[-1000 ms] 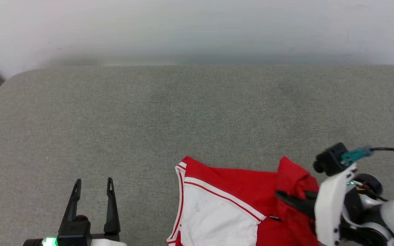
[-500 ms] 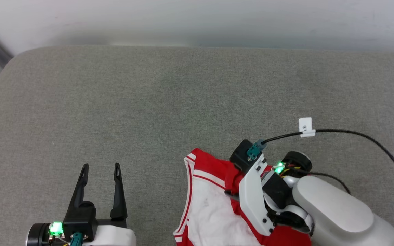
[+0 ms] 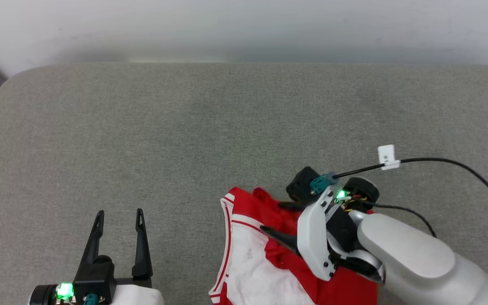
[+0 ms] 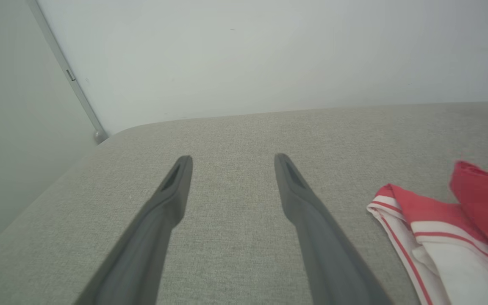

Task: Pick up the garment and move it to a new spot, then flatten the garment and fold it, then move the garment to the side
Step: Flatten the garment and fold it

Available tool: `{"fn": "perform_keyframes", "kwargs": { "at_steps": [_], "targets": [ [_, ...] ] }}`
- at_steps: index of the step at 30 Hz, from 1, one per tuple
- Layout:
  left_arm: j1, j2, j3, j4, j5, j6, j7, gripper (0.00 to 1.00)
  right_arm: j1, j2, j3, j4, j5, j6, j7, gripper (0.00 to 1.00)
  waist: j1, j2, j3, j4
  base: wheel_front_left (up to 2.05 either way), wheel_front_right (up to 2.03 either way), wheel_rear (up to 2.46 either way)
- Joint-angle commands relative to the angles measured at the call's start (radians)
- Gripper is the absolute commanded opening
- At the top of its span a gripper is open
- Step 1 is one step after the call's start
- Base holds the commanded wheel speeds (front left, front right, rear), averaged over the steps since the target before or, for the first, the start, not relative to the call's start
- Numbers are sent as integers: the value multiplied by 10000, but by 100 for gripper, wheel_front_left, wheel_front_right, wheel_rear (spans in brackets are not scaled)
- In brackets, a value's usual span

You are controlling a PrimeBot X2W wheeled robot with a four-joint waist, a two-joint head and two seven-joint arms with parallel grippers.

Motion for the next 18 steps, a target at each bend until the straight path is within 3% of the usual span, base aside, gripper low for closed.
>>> {"fn": "perform_keyframes", "kwargs": {
  "at_steps": [1,5,9,13,18],
  "targets": [
    [42,-1,29,-14,64,3,-24,100,-139,-178,-110,-138,-116,-7,-308,100,-1,0,-131,-113,0,0,0],
    [158,1,116,-6,76,-9,-22,100,-202,-709,-1107,-618,-696,-9,-1838,100,-1,0,-367,-323,0,0,0],
    [192,23,182,22,96,-35,-22,100,379,-900,-2982,-677,-1694,-6,-3521,100,-1,0,-559,-510,0,0,0],
    [240,37,243,48,77,-52,-22,100,1310,-598,-5282,-663,-3108,-7,-5174,100,-1,0,-749,-679,0,0,0],
    [376,70,266,30,86,-113,-22,100,3002,208,-8115,-1081,-4748,-6,-5912,100,-1,0,-915,-803,0,0,0]
  ]
}}
